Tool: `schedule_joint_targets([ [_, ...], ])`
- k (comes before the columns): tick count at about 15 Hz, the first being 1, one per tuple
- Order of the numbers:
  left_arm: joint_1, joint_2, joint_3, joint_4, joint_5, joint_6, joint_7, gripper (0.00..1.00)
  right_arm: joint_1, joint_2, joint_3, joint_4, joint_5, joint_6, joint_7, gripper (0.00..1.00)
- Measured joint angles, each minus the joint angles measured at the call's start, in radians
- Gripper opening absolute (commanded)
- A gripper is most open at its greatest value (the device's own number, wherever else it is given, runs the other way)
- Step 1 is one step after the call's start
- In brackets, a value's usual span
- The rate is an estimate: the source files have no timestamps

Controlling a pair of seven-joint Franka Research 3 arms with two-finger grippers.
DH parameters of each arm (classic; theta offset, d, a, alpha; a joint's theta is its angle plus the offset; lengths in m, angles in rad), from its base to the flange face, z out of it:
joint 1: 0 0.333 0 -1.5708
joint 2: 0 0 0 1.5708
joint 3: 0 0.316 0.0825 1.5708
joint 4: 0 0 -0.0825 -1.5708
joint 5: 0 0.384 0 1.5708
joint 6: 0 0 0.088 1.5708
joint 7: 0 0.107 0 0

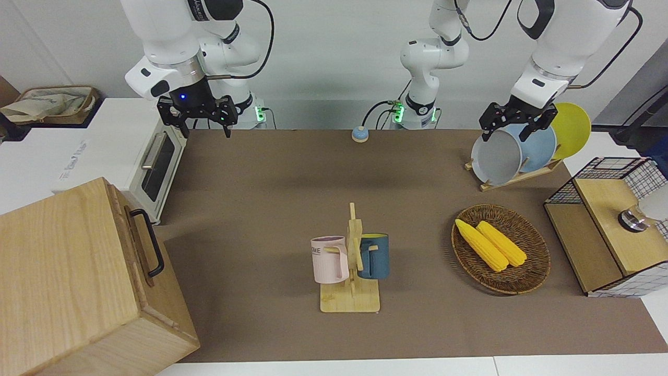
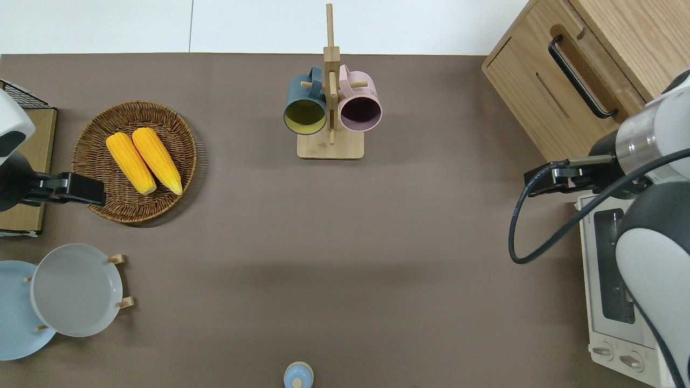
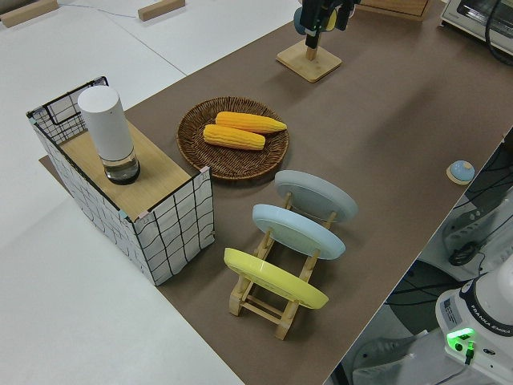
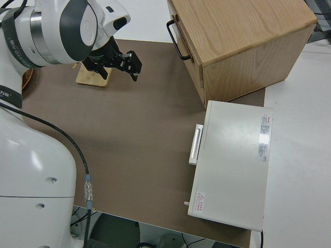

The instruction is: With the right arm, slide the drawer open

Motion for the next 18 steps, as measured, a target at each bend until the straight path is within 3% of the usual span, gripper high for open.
schedule_joint_targets([
  [8, 0.000, 0.000, 0.000, 0.000, 0.000, 0.000, 0.000, 0.99, -0.019, 0.000, -0.002, 0.000, 0.017, -0.003, 0.000, 0.985],
  [10, 0.000, 0.000, 0.000, 0.000, 0.000, 0.000, 0.000, 0.99, -0.080, 0.000, 0.046, 0.000, 0.017, -0.003, -0.001, 0.985],
  [13, 0.000, 0.000, 0.000, 0.000, 0.000, 0.000, 0.000, 0.99, -0.231, 0.000, 0.198, 0.000, 0.018, -0.004, -0.003, 0.985],
  [14, 0.000, 0.000, 0.000, 0.000, 0.000, 0.000, 0.000, 0.99, -0.264, 0.000, 0.233, 0.000, 0.017, -0.004, -0.003, 0.985],
  [18, 0.000, 0.000, 0.000, 0.000, 0.000, 0.000, 0.000, 0.99, -0.282, 0.000, 0.258, 0.000, 0.017, -0.004, -0.003, 0.981],
])
